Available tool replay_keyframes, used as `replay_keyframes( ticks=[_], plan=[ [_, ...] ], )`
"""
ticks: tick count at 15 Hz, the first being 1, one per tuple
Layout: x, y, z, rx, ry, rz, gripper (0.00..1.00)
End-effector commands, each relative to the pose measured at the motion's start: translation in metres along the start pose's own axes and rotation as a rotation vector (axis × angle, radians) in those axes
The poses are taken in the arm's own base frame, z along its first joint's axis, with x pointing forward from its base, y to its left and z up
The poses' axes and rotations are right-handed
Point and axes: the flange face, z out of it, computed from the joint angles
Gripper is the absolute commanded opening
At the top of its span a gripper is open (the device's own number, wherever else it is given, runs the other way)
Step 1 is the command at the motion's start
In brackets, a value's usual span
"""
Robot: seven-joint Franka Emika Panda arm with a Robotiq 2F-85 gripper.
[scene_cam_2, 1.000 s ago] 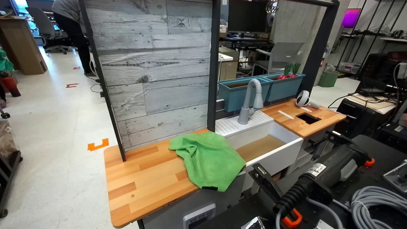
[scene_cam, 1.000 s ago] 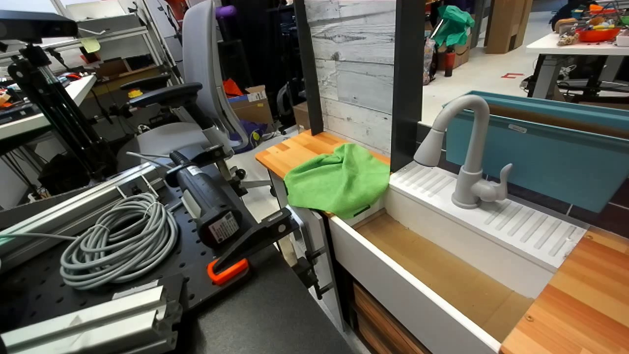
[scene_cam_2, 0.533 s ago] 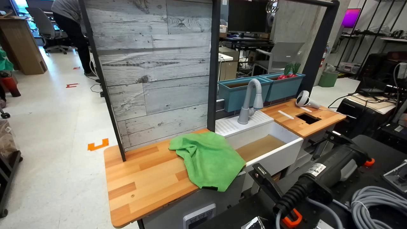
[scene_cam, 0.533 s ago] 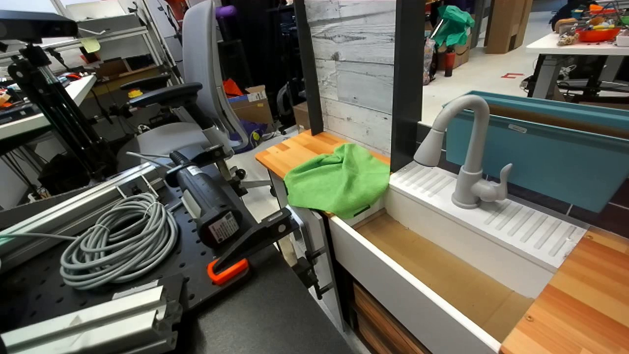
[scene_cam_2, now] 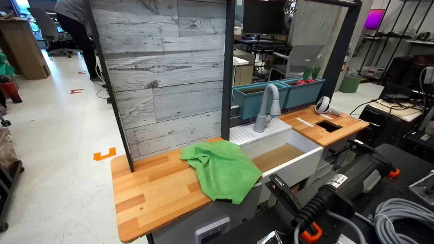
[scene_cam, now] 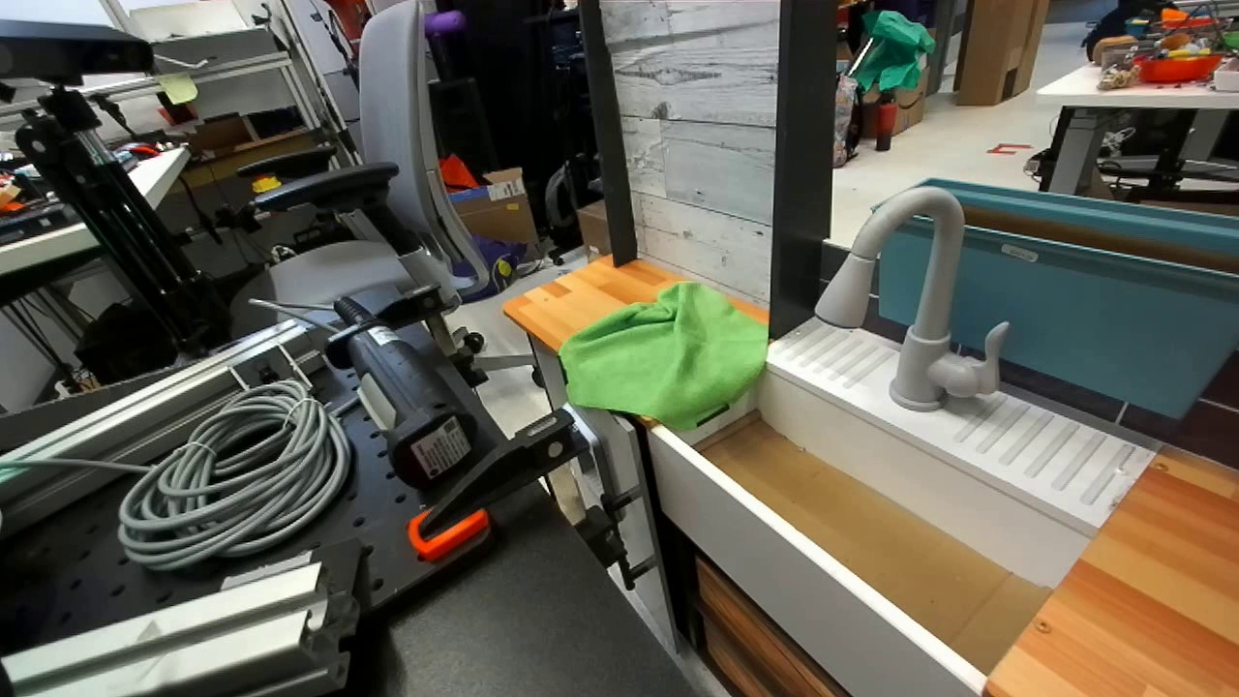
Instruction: Push the grey faucet head to the left
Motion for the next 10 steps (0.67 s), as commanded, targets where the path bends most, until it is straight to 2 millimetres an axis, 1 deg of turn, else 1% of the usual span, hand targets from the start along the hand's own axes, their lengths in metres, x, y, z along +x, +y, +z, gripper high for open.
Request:
replay_keyframes(
  ticks=[1, 5, 7, 10],
  plan=[
    [0.000, 0.000, 0.000, 0.000, -0.001, 0.000, 1.00],
    [0.000, 0.000, 0.000, 0.000, -0.001, 0.000, 1.00],
    [0.005, -0.008, -0.006, 0.043, 0.059, 0.019, 1.00],
    [0.036, -0.019, -0.023, 0.103, 0.138, 0.109, 1.00]
  ],
)
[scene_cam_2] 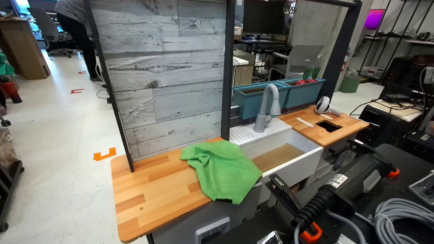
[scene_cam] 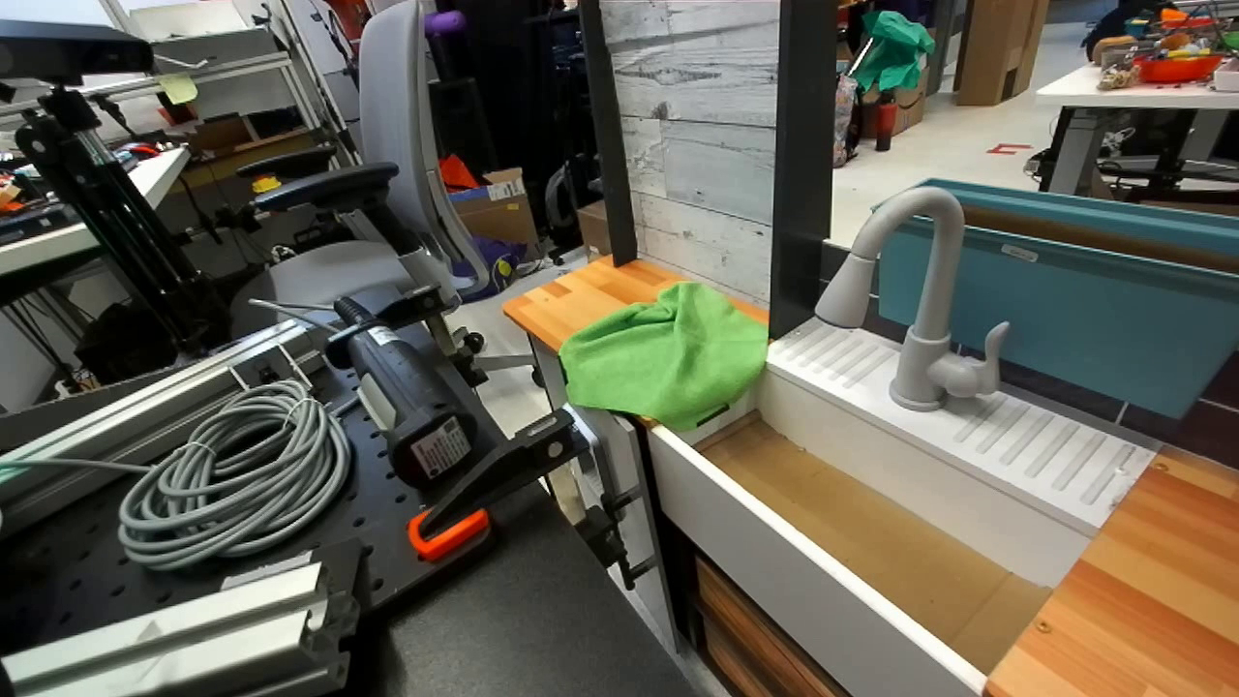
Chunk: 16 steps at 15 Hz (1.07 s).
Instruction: Push the grey faucet head to the left
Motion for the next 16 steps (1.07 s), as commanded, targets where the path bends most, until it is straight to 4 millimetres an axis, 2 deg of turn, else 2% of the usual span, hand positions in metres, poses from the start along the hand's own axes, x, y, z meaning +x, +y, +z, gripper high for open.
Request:
replay_keyframes(
  ticks=[1, 3, 5, 8, 11, 13, 16],
  plan=[
    [0.039, -0.014, -0.016, 0.064, 0.091, 0.095, 1.00],
    [0.064, -0.014, -0.023, 0.087, 0.134, 0.146, 1.00],
    [0.092, -0.005, -0.026, 0.078, 0.154, 0.199, 1.00],
    [0.135, 0.022, -0.020, 0.059, 0.181, 0.271, 1.00],
    [0.175, 0.055, 0.006, 0.049, 0.189, 0.316, 1.00],
    [0.200, 0.076, 0.034, 0.043, 0.188, 0.359, 1.00],
    [0.228, 0.093, 0.070, 0.039, 0.171, 0.397, 1.00]
  ],
)
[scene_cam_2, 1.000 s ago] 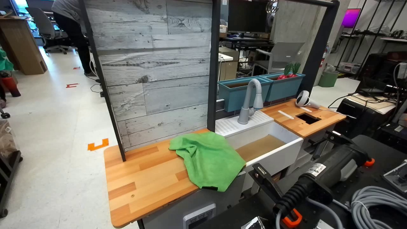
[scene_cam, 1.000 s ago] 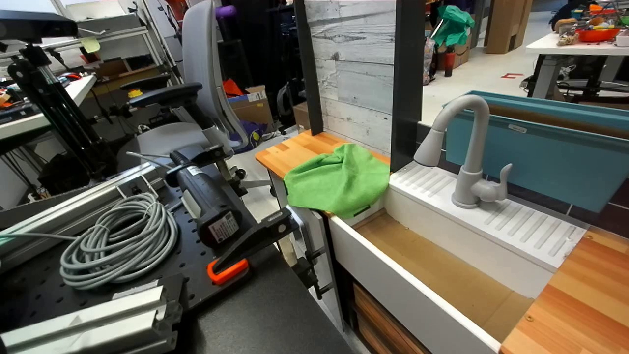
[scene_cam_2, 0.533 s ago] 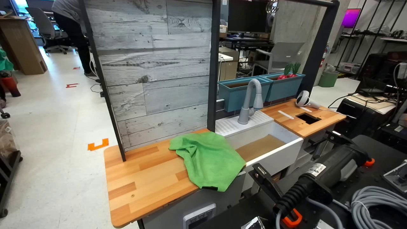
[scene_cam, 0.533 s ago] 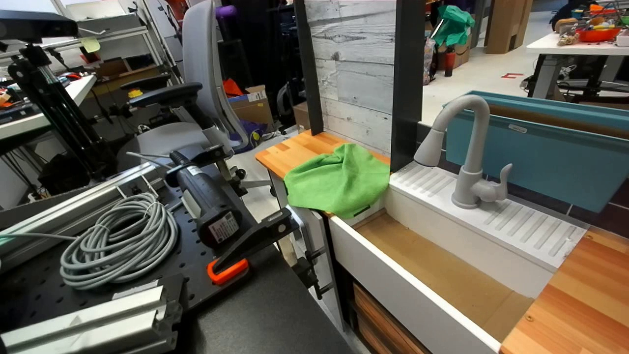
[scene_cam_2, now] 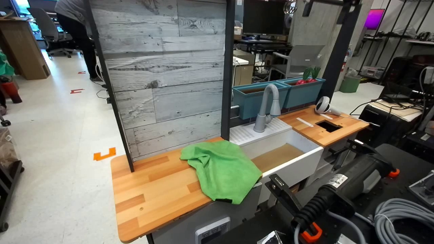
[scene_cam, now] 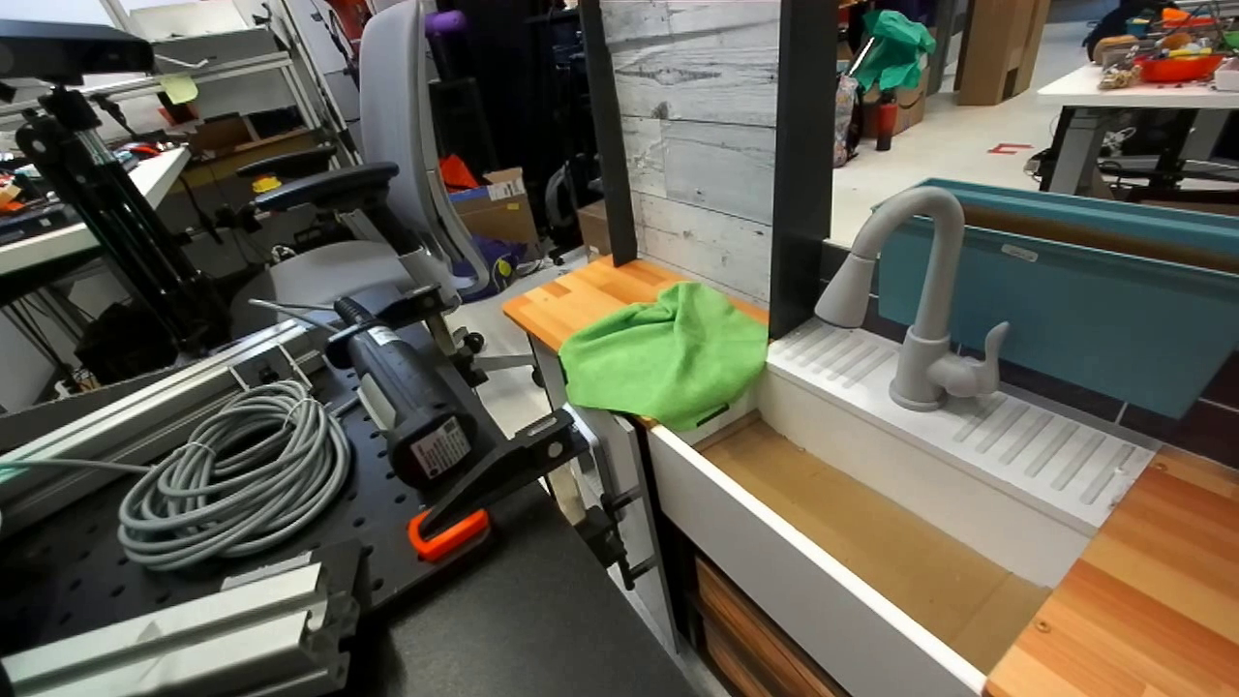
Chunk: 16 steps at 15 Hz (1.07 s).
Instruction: Push the grey faucet head to the left
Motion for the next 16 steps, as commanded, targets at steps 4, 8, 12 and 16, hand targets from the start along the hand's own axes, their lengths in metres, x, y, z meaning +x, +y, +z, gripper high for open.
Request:
replay_keyframes(
  ticks=[4, 8, 12, 16],
  plan=[
    [0.025, 0.004, 0.038, -0.022, -0.023, 0.017, 1.00],
    [0.029, 0.004, 0.036, -0.029, -0.018, 0.014, 1.00],
    [0.052, 0.008, 0.076, -0.046, -0.047, 0.027, 1.00],
    [0.074, 0.007, 0.118, -0.074, -0.069, 0.034, 1.00]
  ],
)
